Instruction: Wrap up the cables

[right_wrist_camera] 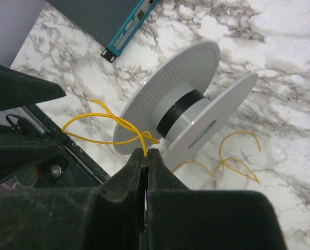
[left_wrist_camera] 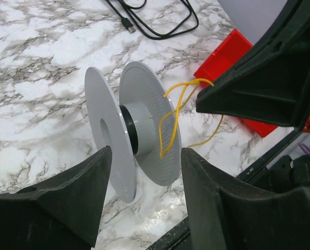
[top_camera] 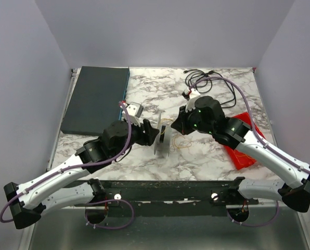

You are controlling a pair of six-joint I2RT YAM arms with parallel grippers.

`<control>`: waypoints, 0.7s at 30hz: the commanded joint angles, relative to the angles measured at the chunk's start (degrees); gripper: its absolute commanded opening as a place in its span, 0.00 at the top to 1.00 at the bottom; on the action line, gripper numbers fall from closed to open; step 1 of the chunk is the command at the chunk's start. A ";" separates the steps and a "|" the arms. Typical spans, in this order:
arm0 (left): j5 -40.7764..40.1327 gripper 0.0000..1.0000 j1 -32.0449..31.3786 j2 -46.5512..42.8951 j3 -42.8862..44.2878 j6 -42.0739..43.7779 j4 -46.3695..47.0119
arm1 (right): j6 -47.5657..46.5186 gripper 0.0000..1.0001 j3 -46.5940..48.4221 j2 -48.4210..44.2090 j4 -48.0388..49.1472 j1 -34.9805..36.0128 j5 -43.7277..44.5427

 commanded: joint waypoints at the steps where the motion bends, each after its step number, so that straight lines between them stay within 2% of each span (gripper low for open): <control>1: -8.74 0.39 -2.48 -0.61 -4.26 -5.19 4.55 | 3.35 0.99 -3.07 0.07 1.22 0.51 -4.02; 8: -18.03 0.37 -8.16 3.26 -6.70 -9.05 8.01 | 5.73 0.99 -4.63 0.46 2.34 0.55 -3.01; 16: -31.07 0.40 -11.94 11.13 -4.58 -16.07 4.85 | 7.89 0.99 -7.31 0.21 3.21 0.55 -0.43; 21: -32.27 0.44 -12.80 14.61 -5.91 -18.25 7.32 | 9.61 0.99 -8.38 0.06 2.79 0.55 4.08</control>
